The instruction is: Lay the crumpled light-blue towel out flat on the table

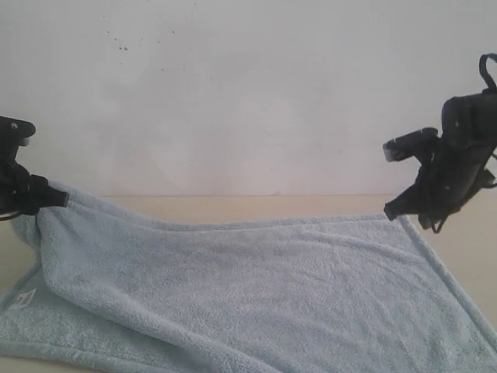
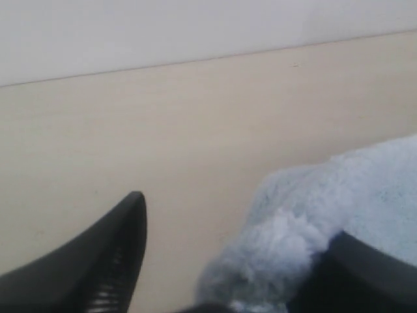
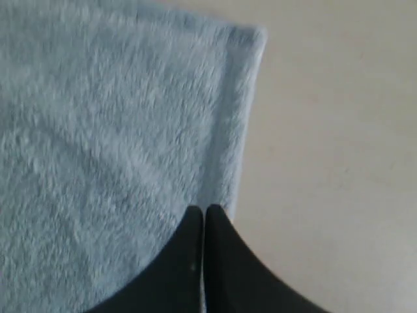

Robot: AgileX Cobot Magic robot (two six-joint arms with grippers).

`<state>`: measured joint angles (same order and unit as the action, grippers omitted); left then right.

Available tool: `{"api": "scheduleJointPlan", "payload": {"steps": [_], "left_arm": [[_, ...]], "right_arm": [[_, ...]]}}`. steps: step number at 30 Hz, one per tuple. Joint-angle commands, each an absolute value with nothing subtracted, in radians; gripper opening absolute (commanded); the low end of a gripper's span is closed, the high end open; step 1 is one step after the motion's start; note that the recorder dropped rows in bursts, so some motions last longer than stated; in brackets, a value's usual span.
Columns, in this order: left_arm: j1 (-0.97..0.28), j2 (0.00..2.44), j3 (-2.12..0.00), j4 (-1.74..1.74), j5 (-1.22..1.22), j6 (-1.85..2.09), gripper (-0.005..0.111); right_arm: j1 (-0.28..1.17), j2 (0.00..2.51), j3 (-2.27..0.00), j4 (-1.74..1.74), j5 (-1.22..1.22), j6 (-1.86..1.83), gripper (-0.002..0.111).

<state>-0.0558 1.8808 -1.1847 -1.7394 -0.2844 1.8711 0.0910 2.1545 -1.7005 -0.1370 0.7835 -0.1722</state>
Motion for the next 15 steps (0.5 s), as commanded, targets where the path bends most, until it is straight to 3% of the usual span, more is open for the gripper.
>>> {"api": "scheduleJointPlan", "payload": {"steps": [1, 6, 9, 15], "left_arm": [[-0.054, 1.876, -1.181, -1.744, -0.254, 1.878, 0.053], [-0.051, 1.876, -1.186, -1.744, -0.169, 1.878, 0.055], [-0.054, 1.88, -1.227, -1.744, -0.145, 1.878, 0.068], [-0.054, 1.892, -1.327, -1.741, -0.33, 1.878, 0.076]], "right_arm": [[0.087, 2.108, -1.578, -0.117, 0.758, -0.194, 0.0], [0.087, 2.033, -1.458, -0.115, 0.649, -0.194, 0.0], [0.087, 1.992, -1.413, -0.115, 0.623, -0.2, 0.0], [0.087, 1.939, -1.367, -0.115, 0.613, -0.212, 0.0]]}}
